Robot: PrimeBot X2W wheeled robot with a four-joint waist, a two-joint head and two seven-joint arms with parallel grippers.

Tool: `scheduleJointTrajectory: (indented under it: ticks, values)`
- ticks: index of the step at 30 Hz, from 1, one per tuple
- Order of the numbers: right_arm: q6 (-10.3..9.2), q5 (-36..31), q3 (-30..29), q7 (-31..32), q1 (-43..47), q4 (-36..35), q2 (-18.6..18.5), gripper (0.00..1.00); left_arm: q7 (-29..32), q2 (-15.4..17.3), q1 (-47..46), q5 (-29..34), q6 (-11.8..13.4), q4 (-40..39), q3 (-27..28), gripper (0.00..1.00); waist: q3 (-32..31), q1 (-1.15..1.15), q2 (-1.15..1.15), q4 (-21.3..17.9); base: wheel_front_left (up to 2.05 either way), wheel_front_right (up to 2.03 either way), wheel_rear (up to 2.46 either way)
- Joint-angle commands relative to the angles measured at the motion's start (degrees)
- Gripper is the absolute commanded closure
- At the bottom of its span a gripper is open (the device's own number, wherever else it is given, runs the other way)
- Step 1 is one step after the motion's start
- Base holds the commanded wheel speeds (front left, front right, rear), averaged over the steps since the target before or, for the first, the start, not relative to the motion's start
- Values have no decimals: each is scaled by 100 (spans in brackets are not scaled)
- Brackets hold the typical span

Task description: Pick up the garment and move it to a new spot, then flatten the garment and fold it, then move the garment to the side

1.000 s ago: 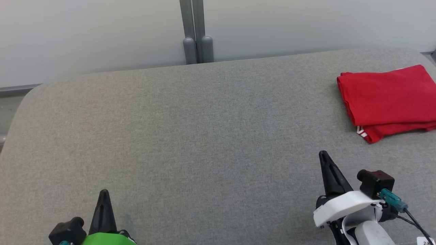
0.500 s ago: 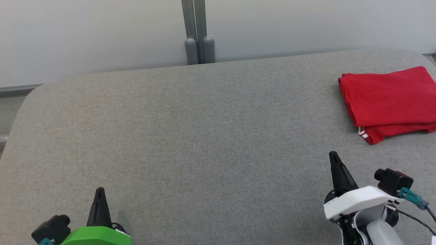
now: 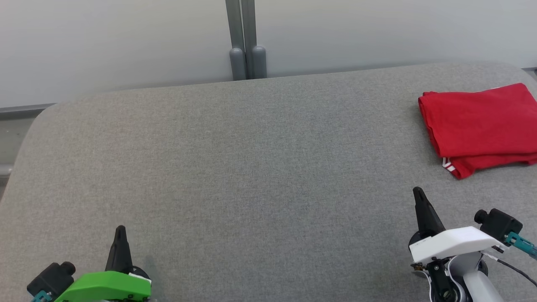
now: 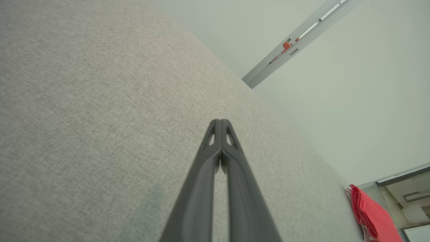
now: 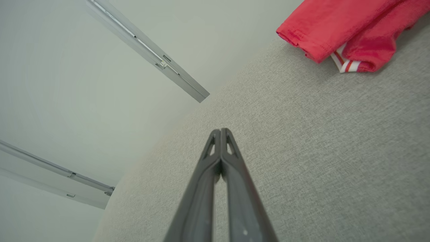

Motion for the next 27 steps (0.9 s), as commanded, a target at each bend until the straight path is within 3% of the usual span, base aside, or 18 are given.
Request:
scheduleJointTrajectory:
  ticks: [1, 27]
  values:
    - [0, 213, -41, 43, -93, -98, -38, 100, 43, 24, -178, -213, -60, -60, 45, 100, -2, 0, 0, 3, 0, 0, 0]
    - [1, 1955, -292, 491, -91, -146, -53, 100, 501, 28, -412, -1839, -270, 0, 241, 100, -33, 0, 0, 59, 0, 0, 0]
